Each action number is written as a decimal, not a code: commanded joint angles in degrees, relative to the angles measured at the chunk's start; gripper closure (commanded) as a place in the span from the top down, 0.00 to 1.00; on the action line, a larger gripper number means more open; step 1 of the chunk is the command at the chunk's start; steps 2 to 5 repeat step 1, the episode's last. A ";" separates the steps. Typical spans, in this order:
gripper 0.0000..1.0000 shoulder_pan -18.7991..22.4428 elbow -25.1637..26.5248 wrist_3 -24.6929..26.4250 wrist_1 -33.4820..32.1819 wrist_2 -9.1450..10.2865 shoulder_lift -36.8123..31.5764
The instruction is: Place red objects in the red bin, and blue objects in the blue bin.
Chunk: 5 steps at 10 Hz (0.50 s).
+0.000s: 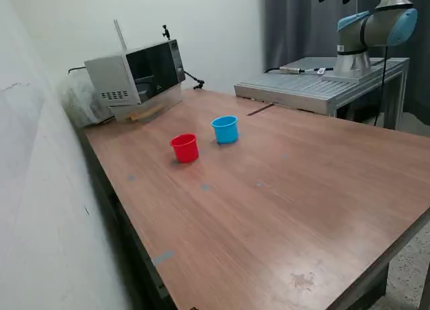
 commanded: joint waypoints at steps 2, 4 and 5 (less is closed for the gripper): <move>1.00 0.02 0.00 0.00 0.00 0.00 -0.03; 1.00 0.02 0.00 0.00 0.00 0.00 -0.03; 1.00 0.02 0.00 0.00 0.00 0.00 -0.03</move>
